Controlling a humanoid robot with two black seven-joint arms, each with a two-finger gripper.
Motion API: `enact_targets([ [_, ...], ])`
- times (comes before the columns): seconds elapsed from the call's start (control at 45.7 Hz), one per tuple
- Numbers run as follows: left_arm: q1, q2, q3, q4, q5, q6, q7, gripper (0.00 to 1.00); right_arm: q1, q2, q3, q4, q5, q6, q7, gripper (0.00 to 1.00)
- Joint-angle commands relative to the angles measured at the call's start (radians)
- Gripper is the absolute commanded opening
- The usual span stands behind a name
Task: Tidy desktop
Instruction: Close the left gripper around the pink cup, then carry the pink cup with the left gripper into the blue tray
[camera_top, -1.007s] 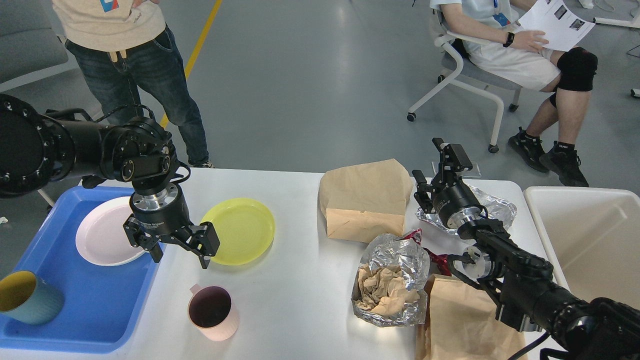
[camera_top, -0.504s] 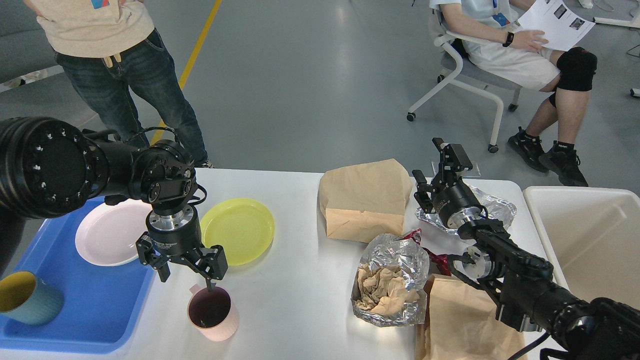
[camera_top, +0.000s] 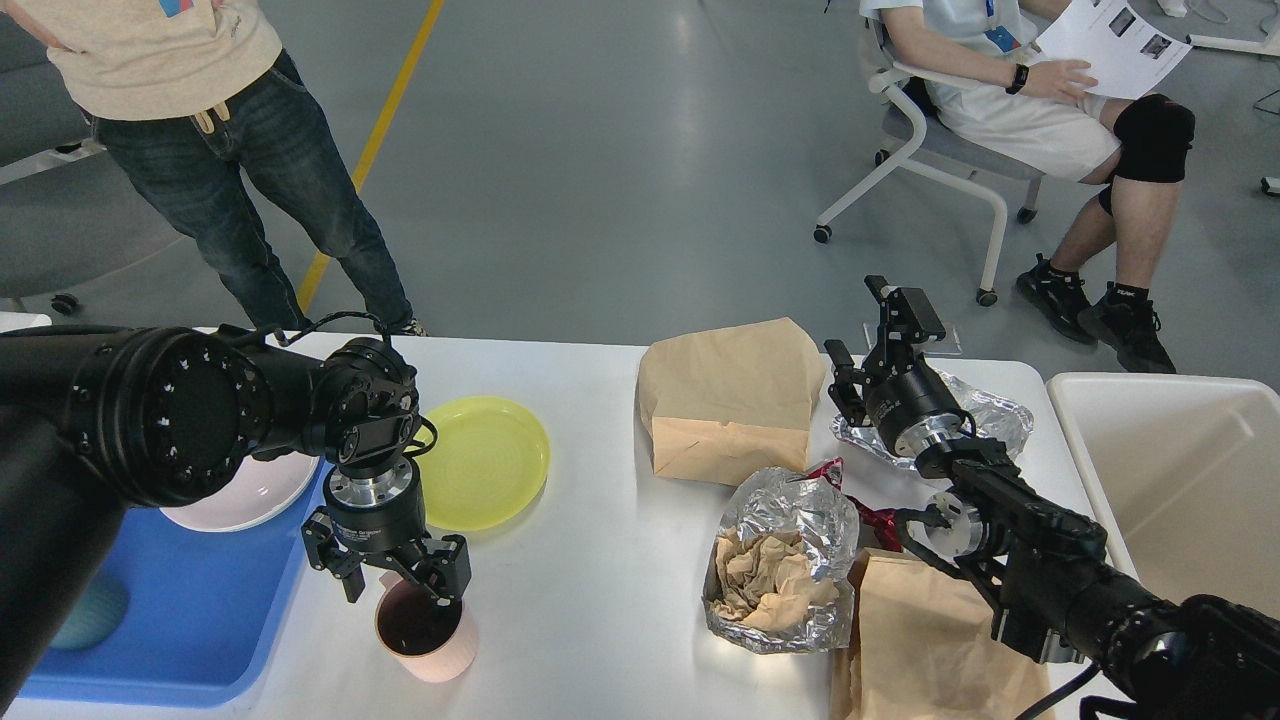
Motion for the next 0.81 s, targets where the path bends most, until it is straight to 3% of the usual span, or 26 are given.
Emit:
enact_targets([
  [0.0,0.011,-0.002,-0.004,0.007,0.000,0.000,0.001,0.72,-0.001,0.000,0.000,0.000,0.000,0.000,-0.001,1.00],
  [0.219,0.029,-0.002,-0.011,0.007,0.000,0.000,0.058,0.31,-0.001,0.000,0.000,0.000,0.000,0.000,-0.001,1.00],
  [0.35,0.031,-0.001,-0.009,0.007,0.000,0.000,0.063,0.19,0.001,0.000,0.000,0.000,0.000,0.000,0.001,1.00],
  [0.46,0.032,-0.001,-0.006,0.007,0.000,0.000,0.064,0.00,0.001,0.000,0.000,0.000,0.000,0.000,-0.001,1.00],
  [0.788,-0.001,0.009,-0.024,0.007,-0.040,0.000,0.064,0.00,-0.001,0.000,0.000,0.000,0.000,0.000,0.001,1.00],
])
